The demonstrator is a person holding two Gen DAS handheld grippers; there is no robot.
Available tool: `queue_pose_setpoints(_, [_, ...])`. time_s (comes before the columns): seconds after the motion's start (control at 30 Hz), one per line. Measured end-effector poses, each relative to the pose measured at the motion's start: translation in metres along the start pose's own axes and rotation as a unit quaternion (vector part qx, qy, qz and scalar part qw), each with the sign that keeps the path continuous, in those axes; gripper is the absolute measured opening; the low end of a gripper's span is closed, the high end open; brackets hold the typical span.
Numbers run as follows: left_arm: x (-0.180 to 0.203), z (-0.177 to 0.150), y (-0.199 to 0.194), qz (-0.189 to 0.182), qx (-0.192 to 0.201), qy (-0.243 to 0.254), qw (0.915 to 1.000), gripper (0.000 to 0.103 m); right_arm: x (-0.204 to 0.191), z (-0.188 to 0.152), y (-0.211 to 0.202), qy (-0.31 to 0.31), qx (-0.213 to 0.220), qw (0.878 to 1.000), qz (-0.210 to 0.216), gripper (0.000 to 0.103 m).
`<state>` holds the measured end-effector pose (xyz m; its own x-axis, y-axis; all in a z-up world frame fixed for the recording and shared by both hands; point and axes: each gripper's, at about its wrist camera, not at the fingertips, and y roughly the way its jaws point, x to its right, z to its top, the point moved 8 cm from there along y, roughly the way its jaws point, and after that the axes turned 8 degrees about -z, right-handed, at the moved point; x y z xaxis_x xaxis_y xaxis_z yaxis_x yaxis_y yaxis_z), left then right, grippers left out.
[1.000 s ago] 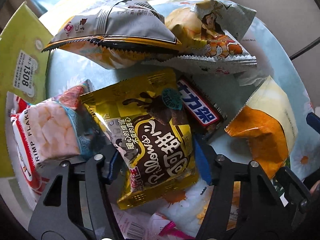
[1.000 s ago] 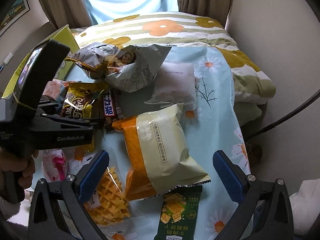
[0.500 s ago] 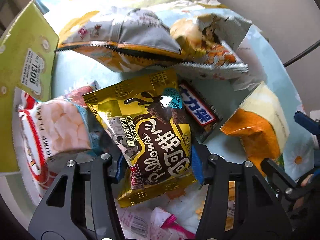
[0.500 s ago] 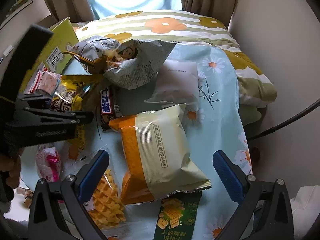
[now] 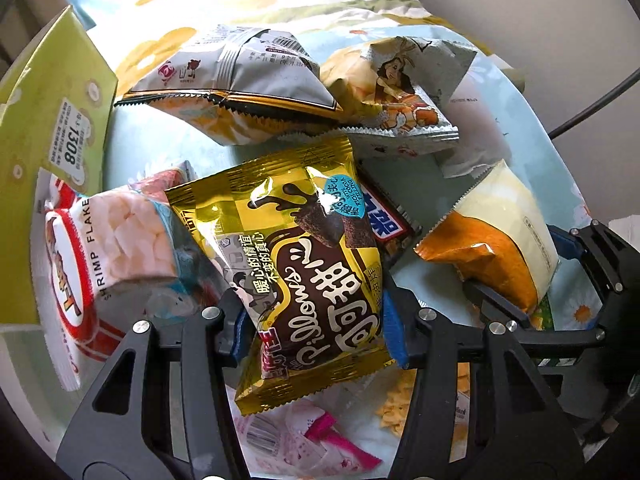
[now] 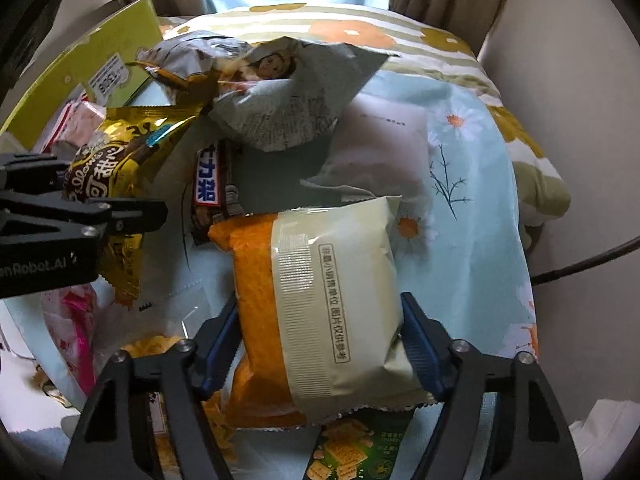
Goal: Organize snacks
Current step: 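Grasp the gold chocolate bag with the left tool while the right tool grasps the orange-white bread bag, then carry the gold bag and orange-white bag over the yellow box with both tools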
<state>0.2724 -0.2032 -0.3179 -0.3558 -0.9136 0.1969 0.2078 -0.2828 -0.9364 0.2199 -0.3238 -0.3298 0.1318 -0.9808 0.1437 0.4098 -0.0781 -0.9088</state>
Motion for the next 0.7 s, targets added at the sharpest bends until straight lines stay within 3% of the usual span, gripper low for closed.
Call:
queue_pose_setpoints(0.37, [0.009, 0.002, -0.013, -0.004, 0.021, -0.002, 0.9998, 0.048, 0.006, 0.004, -0.023, 0.004, 0.024, 1.000, -0.013, 0.060])
queue_pose_setpoints(0.7, [0.025, 0.009, -0.085, -0.004, 0.099, -0.006, 0.9950, 0.048, 0.012, 0.031, -0.079, 0.004, 0.082, 0.997, -0.009, 0.060])
